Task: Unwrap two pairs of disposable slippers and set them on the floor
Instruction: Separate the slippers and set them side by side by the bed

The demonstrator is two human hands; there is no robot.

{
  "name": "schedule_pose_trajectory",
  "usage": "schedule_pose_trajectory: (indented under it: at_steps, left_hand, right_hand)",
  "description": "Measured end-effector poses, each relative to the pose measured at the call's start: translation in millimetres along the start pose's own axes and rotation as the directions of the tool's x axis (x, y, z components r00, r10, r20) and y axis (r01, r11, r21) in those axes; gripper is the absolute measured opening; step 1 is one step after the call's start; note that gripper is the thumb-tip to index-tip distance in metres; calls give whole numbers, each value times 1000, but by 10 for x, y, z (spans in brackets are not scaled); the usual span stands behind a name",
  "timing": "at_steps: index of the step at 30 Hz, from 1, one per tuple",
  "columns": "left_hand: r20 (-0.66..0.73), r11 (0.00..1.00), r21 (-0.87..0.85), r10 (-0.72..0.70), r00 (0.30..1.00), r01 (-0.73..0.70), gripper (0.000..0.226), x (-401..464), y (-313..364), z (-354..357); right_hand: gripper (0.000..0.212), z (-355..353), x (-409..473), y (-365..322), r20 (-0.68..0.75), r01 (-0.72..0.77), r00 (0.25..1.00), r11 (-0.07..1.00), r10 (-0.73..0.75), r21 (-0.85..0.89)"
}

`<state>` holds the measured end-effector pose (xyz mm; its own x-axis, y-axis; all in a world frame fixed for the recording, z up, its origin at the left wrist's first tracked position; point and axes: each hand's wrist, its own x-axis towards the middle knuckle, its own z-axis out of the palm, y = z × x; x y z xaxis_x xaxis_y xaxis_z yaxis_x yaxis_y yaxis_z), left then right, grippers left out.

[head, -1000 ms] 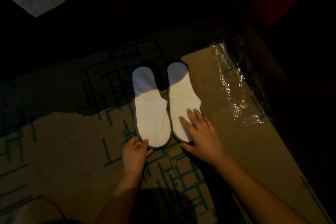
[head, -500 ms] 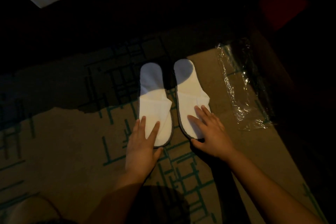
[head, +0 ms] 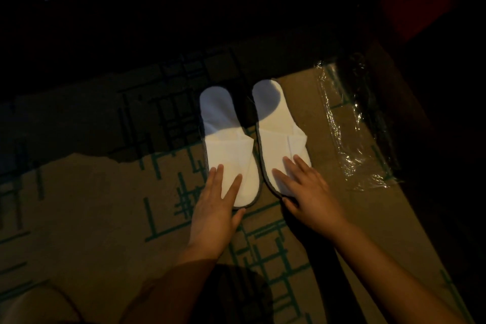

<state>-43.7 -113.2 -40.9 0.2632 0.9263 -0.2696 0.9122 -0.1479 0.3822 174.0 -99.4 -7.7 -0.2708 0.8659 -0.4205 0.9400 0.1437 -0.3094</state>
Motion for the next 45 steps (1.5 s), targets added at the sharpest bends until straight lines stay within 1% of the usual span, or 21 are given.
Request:
schedule_pose_trajectory:
  at_steps: [4,7,9,11,14,19,23,30,35,45]
  left_hand:
    - [-14,1000,-10,-15,1000,15,76,52,33,7]
    - [-52,1000,-25,-4,999,3,74,128,52,-28]
    - [-21,997,-81,-8,1000,6,71,218,62,-56]
    - [-26,994,-109,-8,1000,5,69,316,68,-97]
    - [-50,993,-121,0,999,-6,68,455,76,-168]
    - [-53,993,-118,-4,999,-2,68,597,49,-202]
    - [-90,989,-151,-18,996,4,68,639,66,-192]
    - [-87,987,-155,-44,995,30,68,710,83,-185]
    - [-119,988,-157,-32,992,13,68,782,70,-213]
    - [-78,991,-118,-67,995,58,69,839,74,-259]
  right_hand:
    - [66,-48,75,19,-13,20,1000,1000,-20,-14]
    - [68,-118,168,57,-6,23,1000,999,-23,-31]
    - [68,-171,251,81,2,14,1000,998,-14,-56]
    - [68,-221,340,102,0,6,1000,998,-6,-64]
    - [68,-304,474,114,-4,5,1000,998,-5,-63]
    - [69,-404,649,129,18,-2,1000,994,3,-105]
    - [69,-439,716,145,20,-6,1000,994,8,-110]
    - [69,-478,806,177,23,11,1000,988,-8,-155]
    - [69,-507,876,207,16,14,1000,988,-12,-157]
    - [70,-580,928,246,47,44,998,984,-36,-175]
